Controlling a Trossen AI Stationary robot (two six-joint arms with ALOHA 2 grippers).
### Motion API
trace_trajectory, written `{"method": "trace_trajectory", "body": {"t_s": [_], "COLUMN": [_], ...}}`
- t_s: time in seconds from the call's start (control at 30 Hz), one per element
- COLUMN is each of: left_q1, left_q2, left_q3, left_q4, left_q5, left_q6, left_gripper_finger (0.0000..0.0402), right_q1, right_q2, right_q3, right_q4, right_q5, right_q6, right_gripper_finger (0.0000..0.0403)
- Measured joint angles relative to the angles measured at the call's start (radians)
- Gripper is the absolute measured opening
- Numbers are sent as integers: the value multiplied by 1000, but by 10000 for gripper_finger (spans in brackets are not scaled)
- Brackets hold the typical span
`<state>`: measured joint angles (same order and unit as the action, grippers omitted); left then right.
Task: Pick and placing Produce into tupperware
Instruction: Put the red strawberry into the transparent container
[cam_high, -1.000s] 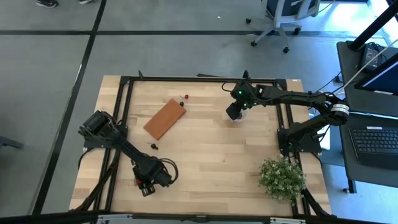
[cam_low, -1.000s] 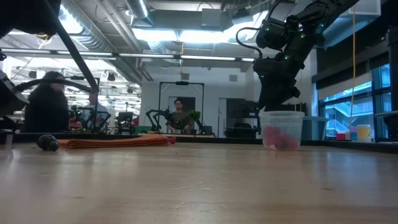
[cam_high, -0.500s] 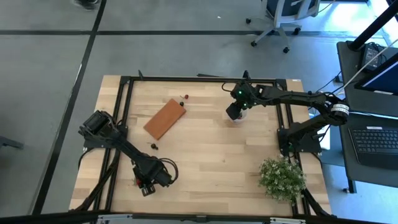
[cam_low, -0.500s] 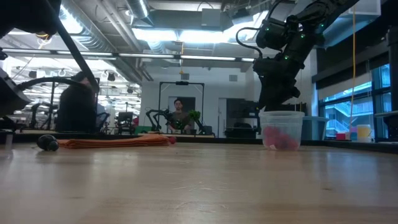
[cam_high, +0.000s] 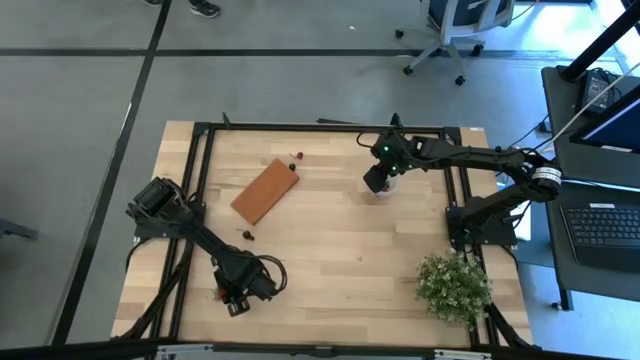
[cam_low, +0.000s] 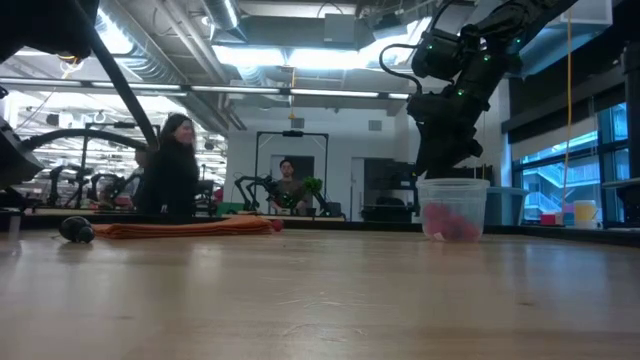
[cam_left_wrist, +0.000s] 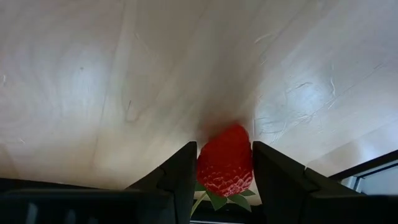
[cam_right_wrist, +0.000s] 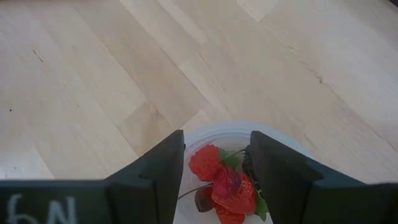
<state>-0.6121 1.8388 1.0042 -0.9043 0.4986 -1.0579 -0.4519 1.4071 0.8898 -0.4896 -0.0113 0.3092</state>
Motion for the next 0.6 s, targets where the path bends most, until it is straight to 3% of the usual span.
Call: {"method": "trace_trajectory", "body": {"t_s": [0.17, 0.43, 0.6], "left_q1": [0, 0, 0], "left_q2": [0, 2, 2], "left_q3": [0, -2, -2], "left_q4": [0, 3, 1], "left_q5": [4, 38, 34], "left_q6": [34, 56, 51], "left_gripper_finger": [144, 197, 209], "right_q1": [0, 0, 0], "right_q2": [0, 0, 0], "right_q3": [0, 0, 0], "right_q4": [0, 0, 0], "right_q5": [0, 0, 0], "right_q6": [0, 0, -4], "right_gripper_finger": [186, 186, 186]}}
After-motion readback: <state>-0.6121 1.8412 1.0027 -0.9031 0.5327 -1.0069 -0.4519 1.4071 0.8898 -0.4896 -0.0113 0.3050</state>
